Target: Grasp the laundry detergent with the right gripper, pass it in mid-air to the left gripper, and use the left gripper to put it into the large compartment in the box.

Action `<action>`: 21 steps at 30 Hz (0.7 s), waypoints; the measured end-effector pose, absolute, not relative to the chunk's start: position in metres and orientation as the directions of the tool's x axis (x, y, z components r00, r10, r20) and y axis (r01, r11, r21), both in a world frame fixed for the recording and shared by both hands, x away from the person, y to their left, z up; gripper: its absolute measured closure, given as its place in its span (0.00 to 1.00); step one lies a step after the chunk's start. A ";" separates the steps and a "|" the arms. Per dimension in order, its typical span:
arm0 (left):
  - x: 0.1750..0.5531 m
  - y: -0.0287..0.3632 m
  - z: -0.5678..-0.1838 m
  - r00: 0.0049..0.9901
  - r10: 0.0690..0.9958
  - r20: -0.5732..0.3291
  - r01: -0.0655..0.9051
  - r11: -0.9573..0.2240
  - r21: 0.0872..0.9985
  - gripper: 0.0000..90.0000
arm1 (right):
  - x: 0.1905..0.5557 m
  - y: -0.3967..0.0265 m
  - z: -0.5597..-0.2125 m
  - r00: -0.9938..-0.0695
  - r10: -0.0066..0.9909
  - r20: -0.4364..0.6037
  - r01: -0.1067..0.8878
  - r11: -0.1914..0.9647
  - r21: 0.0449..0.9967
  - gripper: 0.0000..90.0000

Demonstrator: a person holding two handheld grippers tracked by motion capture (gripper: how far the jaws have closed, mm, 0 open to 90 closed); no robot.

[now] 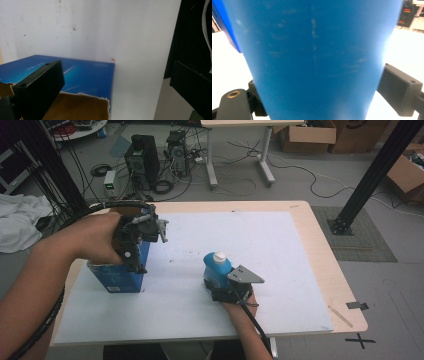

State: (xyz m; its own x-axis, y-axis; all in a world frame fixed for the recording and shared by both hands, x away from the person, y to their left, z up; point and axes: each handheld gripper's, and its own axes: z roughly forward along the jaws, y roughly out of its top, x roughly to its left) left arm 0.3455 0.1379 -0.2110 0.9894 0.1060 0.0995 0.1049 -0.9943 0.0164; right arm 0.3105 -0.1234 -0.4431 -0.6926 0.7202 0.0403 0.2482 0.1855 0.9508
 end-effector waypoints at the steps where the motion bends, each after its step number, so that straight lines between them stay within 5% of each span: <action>1: 0.346 0.138 -0.211 0.990 0.105 0.099 0.104 -0.994 0.014 0.00 | 0.311 -0.124 -0.443 -0.690 0.723 0.038 0.247 0.186 0.951 0.17; 21: 0.347 0.136 -0.214 0.990 0.108 0.095 0.107 -0.994 0.012 0.00 | 0.309 -0.125 -0.442 -0.700 0.713 0.034 0.222 0.171 0.960 0.30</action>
